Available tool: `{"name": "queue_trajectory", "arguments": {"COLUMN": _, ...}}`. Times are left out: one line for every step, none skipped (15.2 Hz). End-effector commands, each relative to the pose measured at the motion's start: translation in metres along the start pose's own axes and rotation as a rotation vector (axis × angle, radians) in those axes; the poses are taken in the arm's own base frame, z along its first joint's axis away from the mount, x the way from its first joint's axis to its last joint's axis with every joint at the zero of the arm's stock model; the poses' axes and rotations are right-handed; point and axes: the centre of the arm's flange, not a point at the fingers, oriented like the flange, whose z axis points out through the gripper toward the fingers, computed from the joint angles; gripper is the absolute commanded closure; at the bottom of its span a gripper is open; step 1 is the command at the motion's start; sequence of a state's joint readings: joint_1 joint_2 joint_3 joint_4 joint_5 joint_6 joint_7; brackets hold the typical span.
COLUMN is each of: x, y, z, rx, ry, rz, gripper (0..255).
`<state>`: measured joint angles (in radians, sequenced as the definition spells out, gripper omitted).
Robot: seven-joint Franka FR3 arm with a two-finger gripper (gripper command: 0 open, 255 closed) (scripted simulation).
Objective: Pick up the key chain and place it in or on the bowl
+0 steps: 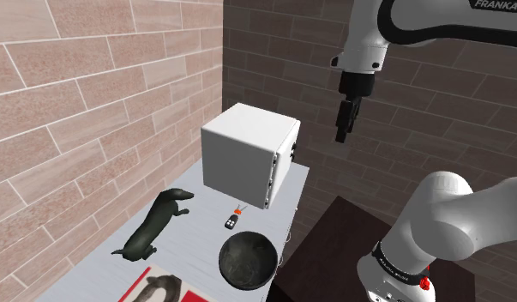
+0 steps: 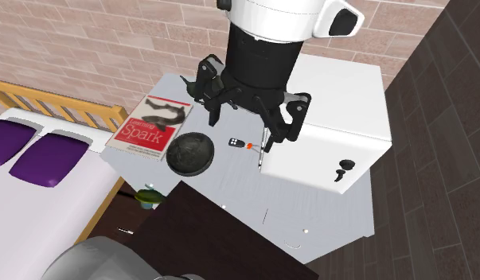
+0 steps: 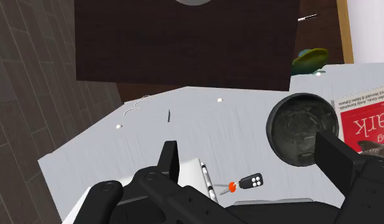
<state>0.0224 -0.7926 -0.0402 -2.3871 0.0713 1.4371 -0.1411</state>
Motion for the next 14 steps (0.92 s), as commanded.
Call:
{"name": "queue_trajectory", "arguments": {"x": 0.0, "y": 0.0, "z": 0.0, "rx": 0.0, "ry": 0.0, "rz": 0.0, "gripper": 0}}
{"name": "queue_trajectory", "arguments": {"x": 0.006, "y": -0.005, "z": 0.01, "rx": -0.003, "ry": 0.005, "rz": 0.011, "gripper": 0}}
{"name": "queue_trajectory", "arguments": {"x": 0.012, "y": -0.01, "z": 0.021, "rx": -0.005, "ry": 0.01, "rz": 0.023, "gripper": 0}}
{"name": "queue_trajectory", "arguments": {"x": 0.018, "y": -0.015, "z": 0.031, "rx": -0.008, "ry": 0.015, "rz": 0.034, "gripper": 0}}
{"name": "queue_trajectory", "arguments": {"x": 0.024, "y": -0.02, "z": 0.041, "rx": -0.01, "ry": 0.02, "rz": 0.046, "gripper": 0}}
{"name": "queue_trajectory", "arguments": {"x": 0.031, "y": -0.024, "z": 0.052, "rx": -0.013, "ry": 0.025, "rz": 0.057, "gripper": 0}}
{"name": "queue_trajectory", "arguments": {"x": 0.037, "y": -0.029, "z": 0.062, "rx": -0.015, "ry": 0.03, "rz": 0.068, "gripper": 0}}
{"name": "queue_trajectory", "arguments": {"x": 0.044, "y": -0.034, "z": 0.072, "rx": -0.018, "ry": 0.035, "rz": 0.08, "gripper": 0}}
{"name": "queue_trajectory", "arguments": {"x": 0.051, "y": -0.038, "z": 0.082, "rx": -0.021, "ry": 0.04, "rz": 0.091, "gripper": 0}}
{"name": "queue_trajectory", "arguments": {"x": 0.057, "y": -0.042, "z": 0.092, "rx": -0.023, "ry": 0.045, "rz": 0.103, "gripper": 0}}
{"name": "queue_trajectory", "arguments": {"x": 0.064, "y": -0.046, "z": 0.103, "rx": -0.026, "ry": 0.05, "rz": 0.114, "gripper": 0}}
{"name": "queue_trajectory", "arguments": {"x": 0.071, "y": -0.051, "z": 0.113, "rx": -0.028, "ry": 0.055, "rz": 0.125, "gripper": 0}}
{"name": "queue_trajectory", "arguments": {"x": 0.078, "y": -0.055, "z": 0.123, "rx": -0.031, "ry": 0.06, "rz": 0.137, "gripper": 0}}
{"name": "queue_trajectory", "arguments": {"x": 0.086, "y": -0.058, "z": 0.133, "rx": -0.033, "ry": 0.065, "rz": 0.148, "gripper": 0}}
